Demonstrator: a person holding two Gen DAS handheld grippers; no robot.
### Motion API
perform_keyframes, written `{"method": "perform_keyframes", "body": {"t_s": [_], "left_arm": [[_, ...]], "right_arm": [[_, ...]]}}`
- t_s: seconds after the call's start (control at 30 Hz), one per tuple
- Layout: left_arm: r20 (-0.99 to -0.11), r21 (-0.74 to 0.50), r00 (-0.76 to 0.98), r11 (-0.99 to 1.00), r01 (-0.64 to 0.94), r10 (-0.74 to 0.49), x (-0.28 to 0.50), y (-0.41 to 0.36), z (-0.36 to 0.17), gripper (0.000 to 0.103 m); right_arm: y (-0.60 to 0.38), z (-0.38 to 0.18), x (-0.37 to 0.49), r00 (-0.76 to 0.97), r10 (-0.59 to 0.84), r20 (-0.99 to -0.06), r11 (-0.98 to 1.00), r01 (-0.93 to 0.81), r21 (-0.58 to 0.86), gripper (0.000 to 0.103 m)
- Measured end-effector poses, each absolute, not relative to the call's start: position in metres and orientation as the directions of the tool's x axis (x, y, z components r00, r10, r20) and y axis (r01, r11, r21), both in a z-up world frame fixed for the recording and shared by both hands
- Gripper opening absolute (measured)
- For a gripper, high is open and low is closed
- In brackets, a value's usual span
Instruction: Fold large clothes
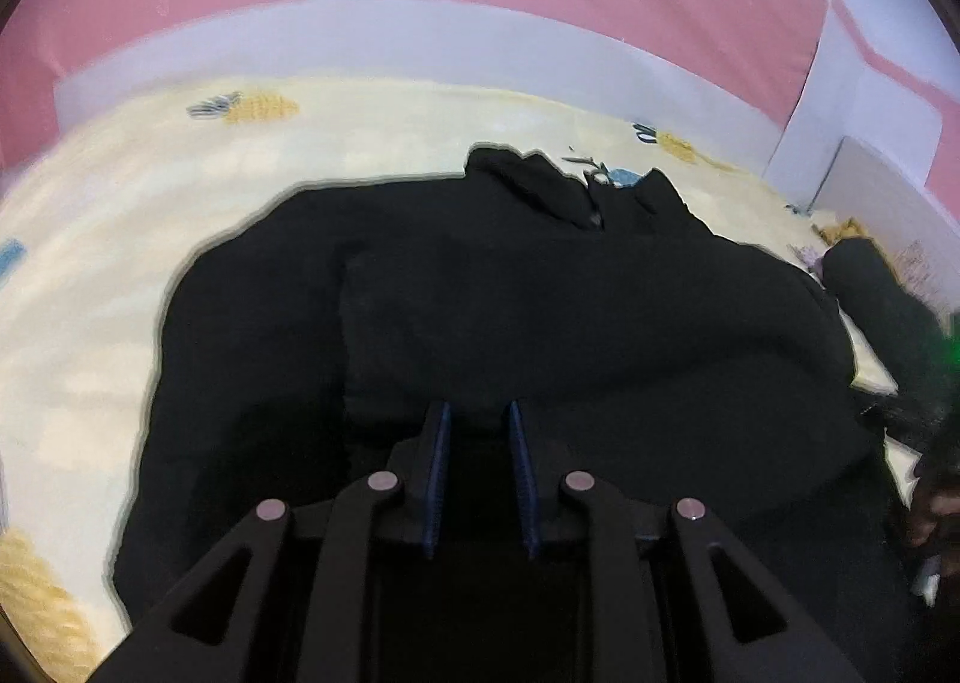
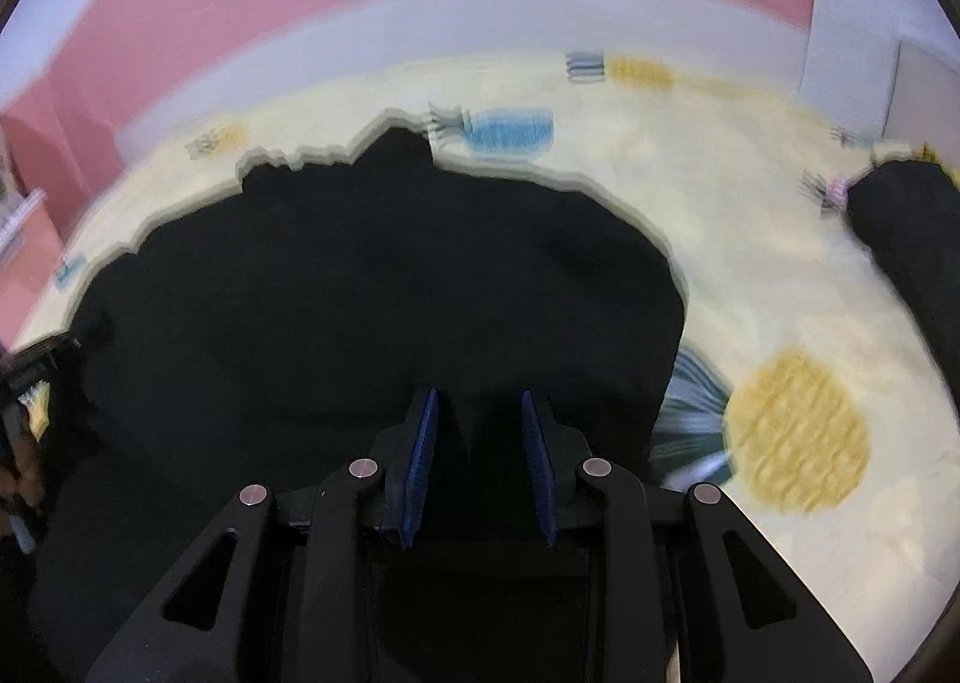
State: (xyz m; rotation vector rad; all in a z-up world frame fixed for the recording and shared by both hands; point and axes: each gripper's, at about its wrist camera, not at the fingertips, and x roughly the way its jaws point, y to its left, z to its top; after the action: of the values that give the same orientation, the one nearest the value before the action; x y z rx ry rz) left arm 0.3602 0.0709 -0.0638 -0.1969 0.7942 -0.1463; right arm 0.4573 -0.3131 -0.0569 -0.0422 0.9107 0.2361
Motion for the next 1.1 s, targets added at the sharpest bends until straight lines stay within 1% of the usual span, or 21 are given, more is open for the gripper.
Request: {"method": "perform_keyframes", "body": {"t_s": [0.07, 0.13, 0.23, 0.3, 0.37, 0.43, 0.5, 0.6, 0.67, 0.77, 0.87, 0.97, 1.0, 1.1], "left_arm": [[-0.69, -0.226, 0.695, 0.972, 0.058, -0.202, 0.362, 0.071, -0.064, 0.023], [-0.699, -0.2, 0.691, 0.978, 0.06, -0.185, 0.362, 0.068, -0.063, 0.023], [-0.704, -0.186, 0.69, 0.981, 0.046, -0.166, 0.353, 0.07, -0.048, 0.023], [-0.679, -0.203, 0.713, 0.978, 0.049, -0.176, 0.349, 0.076, -0.035, 0.023], [-0.662, -0.196, 0.733, 0.98, 0.036, -0.159, 0.356, 0.08, -0.024, 0.023], [-0.665, -0.192, 0.734, 0.981, 0.006, -0.135, 0.371, 0.083, -0.022, 0.023], [-0.684, -0.192, 0.719, 0.981, -0.014, -0.123, 0.386, 0.084, -0.028, 0.023], [-0.727, -0.159, 0.679, 0.987, -0.019, -0.104, 0.4, 0.08, -0.055, 0.023], [-0.711, -0.14, 0.697, 0.99, -0.011, -0.093, 0.395, 0.077, -0.058, 0.023], [-0.713, -0.186, 0.691, 0.982, -0.018, -0.122, 0.381, 0.083, -0.046, 0.023], [-0.674, -0.206, 0.722, 0.978, 0.016, -0.153, 0.351, 0.089, -0.029, 0.023], [-0.665, -0.235, 0.723, 0.971, 0.034, -0.186, 0.33, 0.094, -0.031, 0.023], [-0.679, -0.23, 0.711, 0.973, 0.03, -0.183, 0.329, 0.094, -0.038, 0.023], [-0.72, -0.218, 0.675, 0.976, 0.003, -0.163, 0.338, 0.091, -0.063, 0.025]], "right_arm": [[-0.319, -0.071, 0.463, 0.578, 0.211, -0.788, 0.971, -0.219, 0.1, 0.028], [-0.32, -0.071, 0.467, 0.568, 0.218, -0.794, 0.971, -0.211, 0.116, 0.028], [-0.313, -0.053, 0.46, 0.582, 0.159, -0.798, 0.98, -0.188, 0.058, 0.028], [-0.312, -0.036, 0.452, 0.614, 0.198, -0.764, 0.974, -0.21, 0.084, 0.028], [-0.308, -0.022, 0.452, 0.647, 0.205, -0.734, 0.974, -0.209, 0.088, 0.028], [-0.303, -0.016, 0.458, 0.662, 0.211, -0.719, 0.973, -0.211, 0.091, 0.028], [-0.295, -0.015, 0.476, 0.663, 0.212, -0.718, 0.974, -0.207, 0.096, 0.028], [-0.288, -0.035, 0.496, 0.62, 0.193, -0.761, 0.976, -0.201, 0.084, 0.03], [-0.283, -0.053, 0.506, 0.587, 0.184, -0.789, 0.976, -0.205, 0.075, 0.03], [-0.29, -0.044, 0.495, 0.601, 0.188, -0.777, 0.977, -0.193, 0.088, 0.03], [-0.299, -0.02, 0.465, 0.636, 0.221, -0.739, 0.971, -0.216, 0.105, 0.03], [-0.305, -0.013, 0.439, 0.646, 0.25, -0.721, 0.963, -0.24, 0.119, 0.03], [-0.307, -0.015, 0.434, 0.641, 0.256, -0.723, 0.962, -0.244, 0.124, 0.03], [-0.306, -0.043, 0.435, 0.587, 0.218, -0.779, 0.969, -0.224, 0.103, 0.03]]}}
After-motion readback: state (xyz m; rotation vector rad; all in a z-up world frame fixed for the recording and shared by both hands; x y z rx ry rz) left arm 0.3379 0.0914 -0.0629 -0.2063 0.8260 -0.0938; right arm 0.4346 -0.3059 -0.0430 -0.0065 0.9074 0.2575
